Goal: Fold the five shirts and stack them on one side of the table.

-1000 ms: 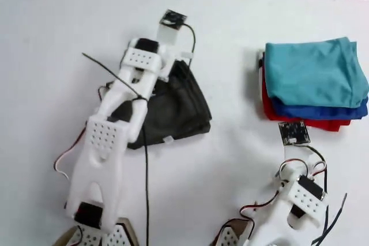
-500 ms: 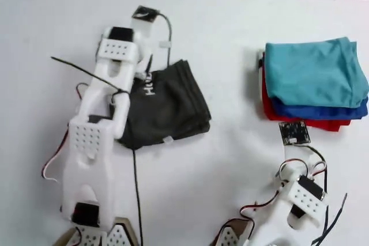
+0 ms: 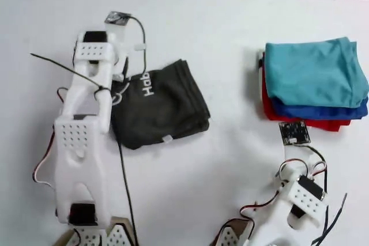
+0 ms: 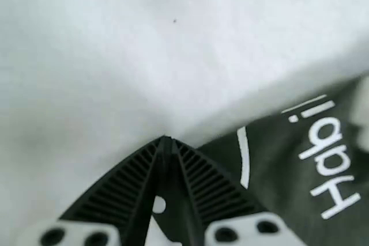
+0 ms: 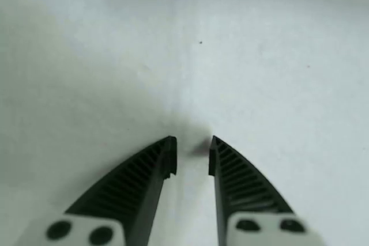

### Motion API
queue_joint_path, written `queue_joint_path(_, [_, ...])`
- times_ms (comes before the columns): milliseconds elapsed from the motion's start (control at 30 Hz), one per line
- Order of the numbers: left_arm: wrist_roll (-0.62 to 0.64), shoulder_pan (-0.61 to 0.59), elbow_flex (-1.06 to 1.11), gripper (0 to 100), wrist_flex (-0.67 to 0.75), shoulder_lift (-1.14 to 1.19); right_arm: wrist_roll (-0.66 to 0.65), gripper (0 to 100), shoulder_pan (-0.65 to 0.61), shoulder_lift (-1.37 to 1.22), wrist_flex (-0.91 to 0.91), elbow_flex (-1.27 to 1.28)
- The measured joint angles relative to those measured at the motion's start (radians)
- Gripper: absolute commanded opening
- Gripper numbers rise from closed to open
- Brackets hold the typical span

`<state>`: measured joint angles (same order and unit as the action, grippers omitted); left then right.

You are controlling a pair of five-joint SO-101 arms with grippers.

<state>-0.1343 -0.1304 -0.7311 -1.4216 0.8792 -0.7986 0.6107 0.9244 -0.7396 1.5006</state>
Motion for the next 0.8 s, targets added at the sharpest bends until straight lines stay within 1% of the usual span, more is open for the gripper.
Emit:
queue_joint_path(167, [-0.003, 0.0, 0.0, 3, -0.048, -0.075, 0.0, 9.8, 0.0, 0.0, 0.0, 0.0])
queue_joint_path(267, [0.0, -0.002, 0.0, 3, -0.103, -0.144, 0.0, 9.6, 0.0, 0.0, 0.0, 0.0])
queue_joint_path(333, [0.0, -0.006, 0.0, 3, -0.155, -0.183, 0.0, 8.1, -0.032, -0.002, -0.018, -0.017])
queue_joint_path(400, [0.0, -0.02, 0.0, 3, -0.213, -0.216, 0.0, 7.6, -0.086, -0.002, -0.089, -0.052])
queue_joint_path(500, [-0.005, -0.072, 0.0, 3, -0.279, -0.261, 0.021, 7.7, -0.203, -0.002, -0.213, -0.137])
queue_joint_path(567, [-0.005, -0.13, 0.002, 3, -0.315, -0.284, 0.086, 7.7, -0.276, -0.002, -0.276, -0.216])
queue_joint_path(667, [-0.063, -0.229, 0.017, 3, -0.342, -0.304, 0.199, 7.7, -0.423, -0.002, -0.362, -0.359])
queue_joint_path(800, [-0.118, -0.354, 0.138, 3, -0.344, -0.356, 0.334, 7.7, -0.677, -0.068, -0.474, -0.552])
